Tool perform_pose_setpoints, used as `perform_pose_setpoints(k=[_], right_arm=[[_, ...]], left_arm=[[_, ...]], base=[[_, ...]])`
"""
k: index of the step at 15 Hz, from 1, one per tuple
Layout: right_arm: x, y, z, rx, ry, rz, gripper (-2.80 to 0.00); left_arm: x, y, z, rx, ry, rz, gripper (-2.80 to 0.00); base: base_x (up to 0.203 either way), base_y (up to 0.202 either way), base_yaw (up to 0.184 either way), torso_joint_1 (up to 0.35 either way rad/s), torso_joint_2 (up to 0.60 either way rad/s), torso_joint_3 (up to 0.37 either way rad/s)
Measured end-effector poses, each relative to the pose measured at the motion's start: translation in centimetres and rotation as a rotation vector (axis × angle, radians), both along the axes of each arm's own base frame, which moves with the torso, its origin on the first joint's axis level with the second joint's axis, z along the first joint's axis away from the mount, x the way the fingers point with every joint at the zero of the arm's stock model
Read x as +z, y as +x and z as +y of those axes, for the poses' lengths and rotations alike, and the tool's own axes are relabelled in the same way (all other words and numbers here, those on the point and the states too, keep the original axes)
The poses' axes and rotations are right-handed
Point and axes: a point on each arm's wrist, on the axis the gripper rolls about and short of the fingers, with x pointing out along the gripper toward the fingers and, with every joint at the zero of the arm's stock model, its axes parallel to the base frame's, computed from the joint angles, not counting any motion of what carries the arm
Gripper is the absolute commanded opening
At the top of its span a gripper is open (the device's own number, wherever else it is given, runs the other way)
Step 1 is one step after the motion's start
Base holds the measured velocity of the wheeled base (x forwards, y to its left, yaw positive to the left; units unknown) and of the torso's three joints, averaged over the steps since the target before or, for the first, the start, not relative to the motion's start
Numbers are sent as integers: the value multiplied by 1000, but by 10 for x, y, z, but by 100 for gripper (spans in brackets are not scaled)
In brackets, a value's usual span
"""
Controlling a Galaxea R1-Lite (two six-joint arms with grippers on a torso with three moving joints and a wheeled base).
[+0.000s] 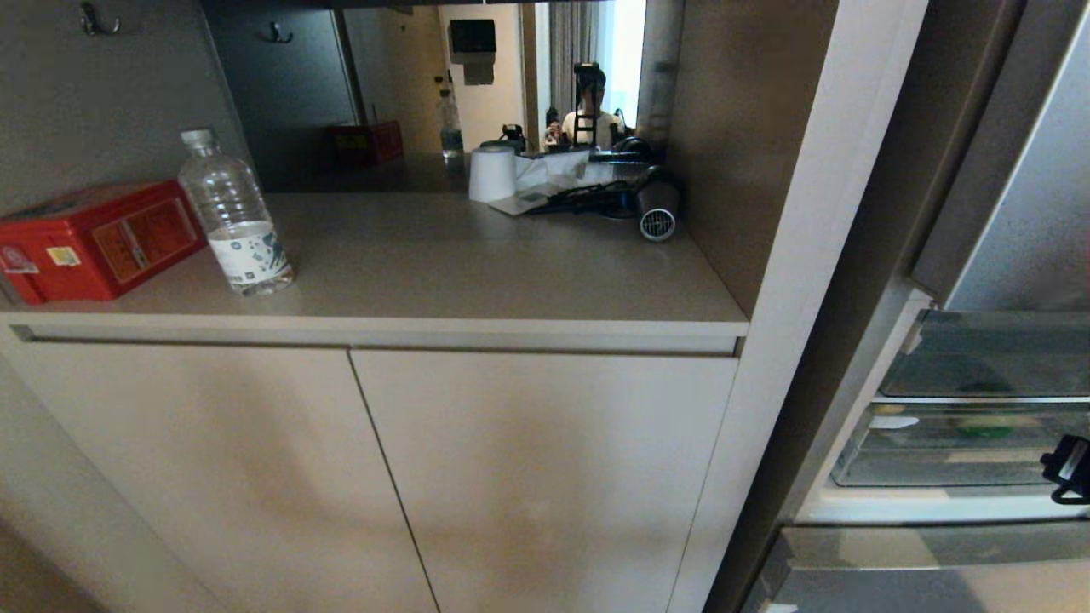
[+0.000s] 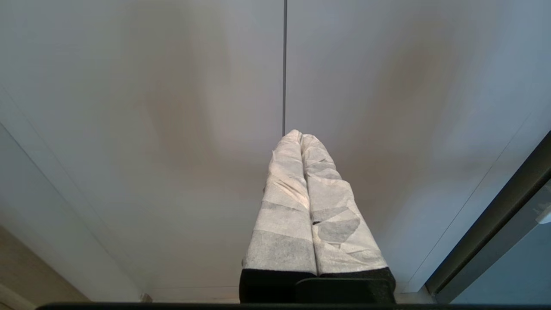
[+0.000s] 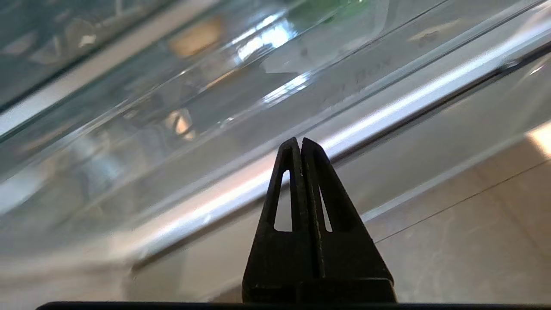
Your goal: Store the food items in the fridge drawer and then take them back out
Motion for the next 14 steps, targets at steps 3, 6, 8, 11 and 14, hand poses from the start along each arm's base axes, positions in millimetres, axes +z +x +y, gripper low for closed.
perform_pose_setpoints(k=[3,6,8,11,14], right_arm=[[32,-40,33,49,-89,-71,-280],[59,-86,70,132,-135,-147,-280],[64,-117,96,191,-139,-163,-280],[54,-144,130,290,-150,-142,-280],[41,-170,157,437,-246,-197,-280]], left_arm=[[0,0,0,0,0,0,-280],[0,0,0,0,0,0,-280],[0,0,0,0,0,1,-280],[0,0,0,0,0,0,-280],[0,0,0,0,0,0,-280]], base=[[0,0,0,0,0,0],[0,0,0,0,0,0],[0,0,0,0,0,0],[0,0,0,0,0,0],[0,0,0,0,0,0]])
